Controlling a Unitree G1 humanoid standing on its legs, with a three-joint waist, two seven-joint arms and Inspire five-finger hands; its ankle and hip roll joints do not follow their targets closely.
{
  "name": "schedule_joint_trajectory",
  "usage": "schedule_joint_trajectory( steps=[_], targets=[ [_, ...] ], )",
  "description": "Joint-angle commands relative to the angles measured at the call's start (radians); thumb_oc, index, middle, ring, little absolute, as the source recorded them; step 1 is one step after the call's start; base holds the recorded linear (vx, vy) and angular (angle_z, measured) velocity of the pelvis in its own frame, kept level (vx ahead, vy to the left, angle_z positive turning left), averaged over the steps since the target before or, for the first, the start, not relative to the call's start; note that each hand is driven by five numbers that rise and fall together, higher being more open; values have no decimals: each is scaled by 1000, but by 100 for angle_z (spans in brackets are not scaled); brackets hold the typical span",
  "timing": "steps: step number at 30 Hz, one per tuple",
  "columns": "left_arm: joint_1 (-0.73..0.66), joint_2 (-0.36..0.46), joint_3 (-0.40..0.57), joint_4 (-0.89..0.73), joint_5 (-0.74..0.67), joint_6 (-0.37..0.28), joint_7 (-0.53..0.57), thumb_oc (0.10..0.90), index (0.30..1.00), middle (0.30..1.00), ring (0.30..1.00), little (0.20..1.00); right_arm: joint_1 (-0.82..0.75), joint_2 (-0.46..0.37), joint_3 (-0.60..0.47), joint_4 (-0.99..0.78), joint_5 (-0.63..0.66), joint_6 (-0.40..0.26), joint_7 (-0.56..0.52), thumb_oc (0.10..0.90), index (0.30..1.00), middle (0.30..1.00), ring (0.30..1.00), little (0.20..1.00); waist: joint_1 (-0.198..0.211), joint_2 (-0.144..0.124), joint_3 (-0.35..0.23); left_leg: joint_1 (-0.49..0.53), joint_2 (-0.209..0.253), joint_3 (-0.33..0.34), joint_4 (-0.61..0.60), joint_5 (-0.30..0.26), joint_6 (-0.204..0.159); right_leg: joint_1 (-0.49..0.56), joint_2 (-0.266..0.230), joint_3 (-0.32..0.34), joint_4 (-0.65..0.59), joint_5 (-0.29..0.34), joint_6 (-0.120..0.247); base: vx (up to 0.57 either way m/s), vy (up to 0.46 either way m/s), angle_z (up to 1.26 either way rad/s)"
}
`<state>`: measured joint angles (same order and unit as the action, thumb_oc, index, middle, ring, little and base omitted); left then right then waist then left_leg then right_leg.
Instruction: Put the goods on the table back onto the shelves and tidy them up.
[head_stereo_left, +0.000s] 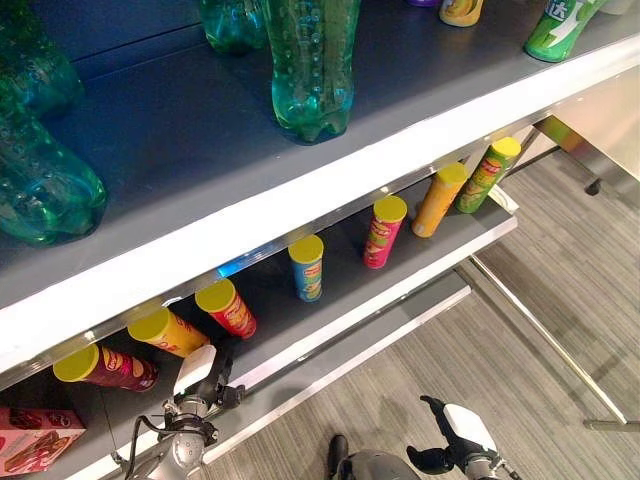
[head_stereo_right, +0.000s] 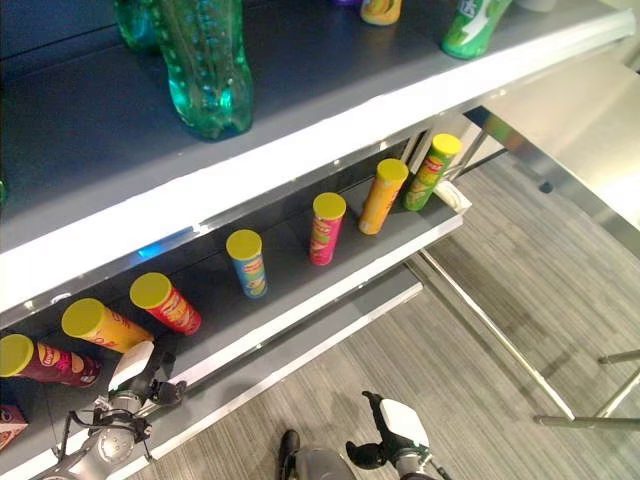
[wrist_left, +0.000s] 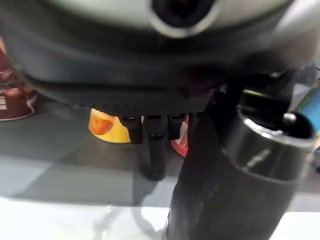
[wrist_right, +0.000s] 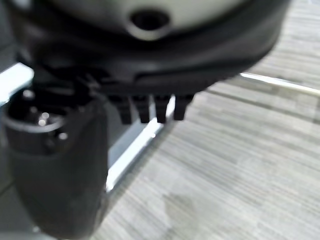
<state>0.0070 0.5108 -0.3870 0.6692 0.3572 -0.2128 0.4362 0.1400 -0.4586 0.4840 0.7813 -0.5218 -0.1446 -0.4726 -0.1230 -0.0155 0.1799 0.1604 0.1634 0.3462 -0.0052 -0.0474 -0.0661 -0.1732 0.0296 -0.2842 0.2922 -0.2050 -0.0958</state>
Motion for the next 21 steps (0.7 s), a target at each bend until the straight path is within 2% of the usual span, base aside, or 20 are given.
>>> schedule_joint_trajectory(
  steps=[1,2,3,4,6,7,8,10,21],
  targets=[
    [-10,-34,-34,-38,8,-44,-5,800,900,900,900,900,1,34,-3,33,40,-22,-63,800,900,900,900,900,-7,-34,-36,67,9,-5,33,-131,-40,113,-61,32,-312,241,183,21,41,-1],
    [-10,-62,-34,-34,-6,-48,12,800,900,900,900,900,14,82,27,80,8,3,-78,800,900,900,900,900,-6,-34,-29,63,3,13,37,-114,-40,108,-70,17,-309,257,175,4,53,0],
    [1,-63,-29,-31,-11,-47,10,800,900,900,900,900,17,90,41,62,-17,-9,-74,800,900,900,900,900,-7,-36,-29,66,1,13,35,-114,-39,110,-70,17,-310,256,175,-10,71,0],
    [12,-73,-21,-19,-21,-44,6,800,900,900,900,900,22,94,40,41,-23,-16,-77,800,900,900,900,900,-4,-29,-32,74,4,-8,31,-130,-39,121,-63,30,-313,241,185,-13,35,-2],
    [18,-79,-21,-14,-24,-44,5,800,900,900,900,900,21,94,42,40,-28,-16,-76,800,900,900,900,900,-3,-37,-29,67,-2,5,33,-113,-38,116,-71,12,-310,254,176,-4,13,-2],
    [25,-81,-22,-16,-26,-42,2,800,900,900,900,900,17,97,44,45,-30,-12,-75,800,900,900,900,900,-1,-28,-34,74,3,-15,30,-129,-38,124,-65,26,-313,239,185,-2,30,6],
    [34,-87,-22,-20,-38,-43,-7,800,900,900,900,900,14,99,44,54,-30,-9,-75,800,900,900,900,900,2,-36,-33,67,-4,-3,32,-110,-36,118,-75,8,-310,254,176,-2,34,10],
    [51,-93,-34,-24,-44,-44,-20,800,900,900,900,900,5,112,45,82,-27,0,-77,800,900,900,900,900,8,-34,-40,71,-5,-9,27,-108,-35,123,-78,2,-312,254,177,-18,25,11],
    [157,-95,-47,-91,-142,-69,-171,800,900,900,900,900,-23,117,27,171,-5,13,-55,800,900,900,900,900,37,-37,-72,78,-13,-39,19,-100,-28,139,-93,-12,-313,267,188,-22,40,6]
  ],
)
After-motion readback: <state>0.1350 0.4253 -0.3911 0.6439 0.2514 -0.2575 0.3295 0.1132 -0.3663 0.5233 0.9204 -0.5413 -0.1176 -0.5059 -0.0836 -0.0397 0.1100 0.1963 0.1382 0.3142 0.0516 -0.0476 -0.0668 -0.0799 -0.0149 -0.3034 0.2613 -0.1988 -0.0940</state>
